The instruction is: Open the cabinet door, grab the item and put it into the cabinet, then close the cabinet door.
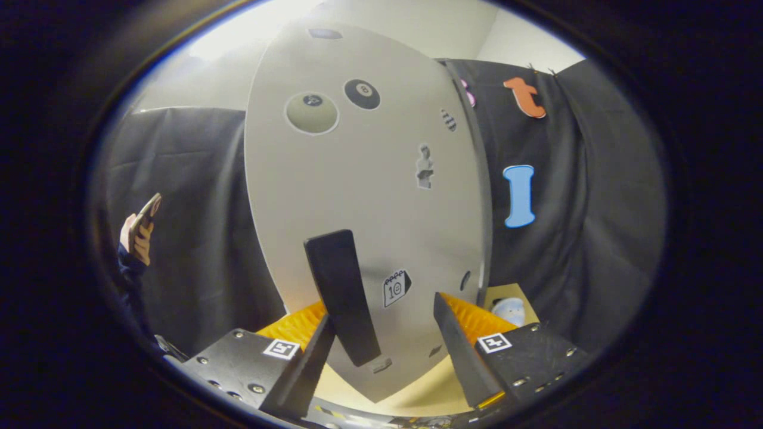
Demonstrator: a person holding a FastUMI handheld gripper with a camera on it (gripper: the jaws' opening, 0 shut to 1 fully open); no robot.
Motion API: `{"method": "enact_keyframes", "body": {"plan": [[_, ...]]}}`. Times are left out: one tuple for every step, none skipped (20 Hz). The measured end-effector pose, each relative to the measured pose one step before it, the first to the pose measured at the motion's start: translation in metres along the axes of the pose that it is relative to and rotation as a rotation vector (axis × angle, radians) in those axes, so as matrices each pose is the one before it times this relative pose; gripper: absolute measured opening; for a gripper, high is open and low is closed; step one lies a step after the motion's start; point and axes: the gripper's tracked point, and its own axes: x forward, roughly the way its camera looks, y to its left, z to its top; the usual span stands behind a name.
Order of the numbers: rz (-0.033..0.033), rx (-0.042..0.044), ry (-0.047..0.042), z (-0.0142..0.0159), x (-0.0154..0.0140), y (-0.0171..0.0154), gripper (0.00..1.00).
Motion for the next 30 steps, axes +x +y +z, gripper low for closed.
{"method": "enact_keyframes", "body": {"plan": [[0.00310,-0.01674,0.00066,0.00133,0.00475,0.00216,0.93],[0.00793,-0.00509,-0.00335,0.00202,0.00385,0.00250,0.94],[0.01103,0.00109,0.00934,-0.00174,0.00511,0.00283,0.95],[0.01181,0.00204,-0.00160,-0.00055,0.00674,0.00537,0.97],[0.00924,0.00079,0.00182,0.00000,0.00491,0.00372,0.98],[0.00670,0.00282,-0.00335,0.00121,0.00438,0.00287,0.99],[0.00664,0.00533,0.00358,-0.00096,0.00459,0.00246,1.00],[0.00546,0.00790,0.00378,-0.00135,0.00303,0.00304,1.00],[0.00459,0.00481,0.00499,0.00025,0.00500,0.00194,1.00],[0.00592,0.00441,0.00460,0.00154,0.00510,0.00130,1.00],[0.00704,0.00200,0.00628,0.00008,0.00533,0.00253,1.00],[0.00717,0.00437,0.00315,-0.00009,0.00412,0.00489,1.00],[0.00506,0.00411,0.00295,0.00005,0.00528,0.00317,1.00],[0.00454,0.00321,0.00051,-0.00026,0.00421,0.00503,1.00],[0.00322,-0.00132,0.00118,0.00096,0.00563,0.00488,1.00],[0.00084,-0.00196,-0.00257,0.00122,0.00641,0.00307,1.00],[0.00114,-0.00292,-0.00008,0.00074,0.00661,0.00307,1.00],[0.00204,-0.00145,0.00080,0.00079,0.00684,0.00159,1.00],[0.00343,-0.00021,0.00090,-0.00005,0.00547,0.00517,1.00],[0.00507,0.00126,0.00102,-0.00101,0.00685,0.00310,1.00],[0.00372,0.00352,-0.00123,0.00020,0.00675,0.00100,1.00],[0.00113,-0.00064,0.00063,0.00033,0.00686,0.00078,1.00],[-0.00113,-0.00400,-0.00281,0.00054,0.00603,0.00200,1.00],[-0.00310,-0.00865,-0.00301,0.00066,0.00445,0.00282,1.00],[-0.00390,-0.01000,-0.00464,0.00150,0.00328,0.00491,1.00],[-0.00482,-0.01181,-0.00543,0.00388,0.00395,0.00329,1.00],[-0.00443,-0.01019,-0.00403,-0.00080,0.00247,0.00011,1.00],[-0.00323,-0.00654,-0.00433,0.00050,0.00038,0.00060,1.00],[-0.00178,-0.00471,-0.00088,-0.00040,-0.00036,0.00008,1.00],[-0.00149,-0.00231,-0.00225,0.00067,0.00006,0.00046,1.00]]}}
